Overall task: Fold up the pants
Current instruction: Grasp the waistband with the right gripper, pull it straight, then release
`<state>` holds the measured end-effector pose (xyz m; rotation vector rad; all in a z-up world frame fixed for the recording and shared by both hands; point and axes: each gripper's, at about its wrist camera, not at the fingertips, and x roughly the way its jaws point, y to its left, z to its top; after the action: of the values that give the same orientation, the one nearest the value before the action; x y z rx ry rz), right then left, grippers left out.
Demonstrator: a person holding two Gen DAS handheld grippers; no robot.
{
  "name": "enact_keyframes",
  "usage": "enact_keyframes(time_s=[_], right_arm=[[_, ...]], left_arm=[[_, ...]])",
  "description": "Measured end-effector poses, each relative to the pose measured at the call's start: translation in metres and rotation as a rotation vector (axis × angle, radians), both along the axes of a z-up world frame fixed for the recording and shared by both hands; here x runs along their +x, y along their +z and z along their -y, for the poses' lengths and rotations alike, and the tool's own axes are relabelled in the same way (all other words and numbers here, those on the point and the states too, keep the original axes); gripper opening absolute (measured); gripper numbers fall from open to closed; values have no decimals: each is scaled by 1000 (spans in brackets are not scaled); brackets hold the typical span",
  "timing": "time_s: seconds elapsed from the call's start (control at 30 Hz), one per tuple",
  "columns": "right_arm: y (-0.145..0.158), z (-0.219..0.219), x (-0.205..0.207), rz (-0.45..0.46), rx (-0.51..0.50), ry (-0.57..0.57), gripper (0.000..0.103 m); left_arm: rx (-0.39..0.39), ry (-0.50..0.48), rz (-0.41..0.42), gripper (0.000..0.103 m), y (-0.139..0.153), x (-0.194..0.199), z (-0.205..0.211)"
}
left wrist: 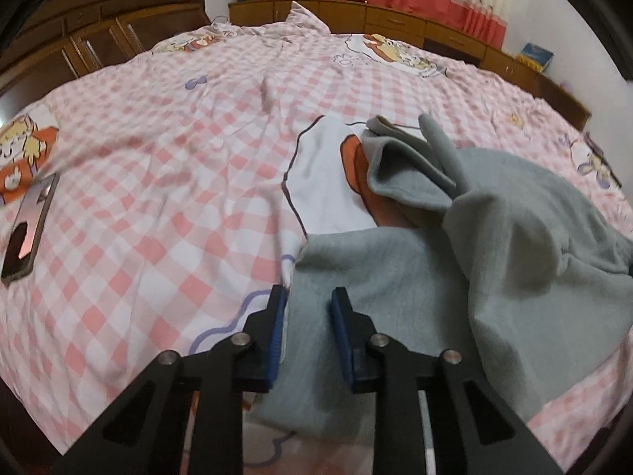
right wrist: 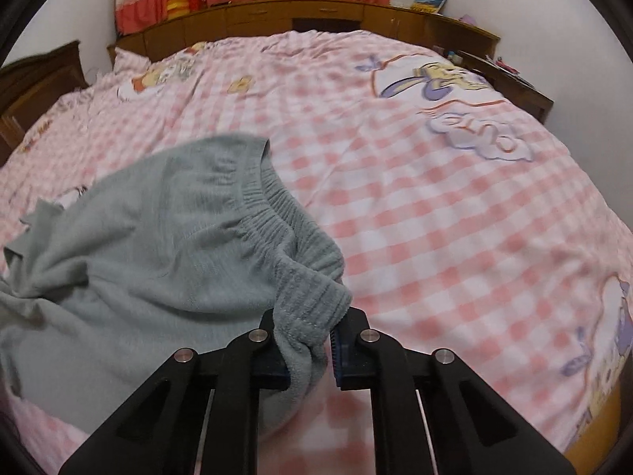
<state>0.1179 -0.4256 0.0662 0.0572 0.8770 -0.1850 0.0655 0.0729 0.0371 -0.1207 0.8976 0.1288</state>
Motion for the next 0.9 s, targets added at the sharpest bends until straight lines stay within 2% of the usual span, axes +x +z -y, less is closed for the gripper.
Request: enact_keyframes(time_s=[0.1, 0.27, 0.37, 0.5, 0.57, 0.67, 0.7, 0.77, 0.87, 0.9], right_arm=[[14, 11, -16, 10, -26, -38, 13], [21, 38, -43, -16, 2, -78, 13], [12, 48, -53, -50, 1, -86, 13], [-20, 50, -53, -131, 17, -85, 16], [-39, 49, -51, -180, 8, -86, 20], [-46, 47, -53, -173, -17, -87, 24], [-44, 46, -54, -168, -30, -89, 29], [-36, 45, -58, -143, -60, -99, 32], [-14, 41, -68, -94, -84, -93, 37], [-5, 37, -72, -74, -101, -87, 41]], left_arm=[[9, -12, -2, 24, 4, -5, 4], [16, -36, -16, 24, 5, -15, 10], [-2, -40, -17, 24, 7, -18, 9], [-20, -39, -16, 26, 9, -19, 7], [-31, -43, -10, 34, 12, -20, 5], [-36, -50, 1, 43, 17, -22, 6], [-35, -52, 5, 44, 18, -23, 6], [-32, -58, 15, 53, 22, -24, 7], [-38, -67, 22, 62, 27, -25, 9], [-43, -74, 23, 63, 29, -24, 10]])
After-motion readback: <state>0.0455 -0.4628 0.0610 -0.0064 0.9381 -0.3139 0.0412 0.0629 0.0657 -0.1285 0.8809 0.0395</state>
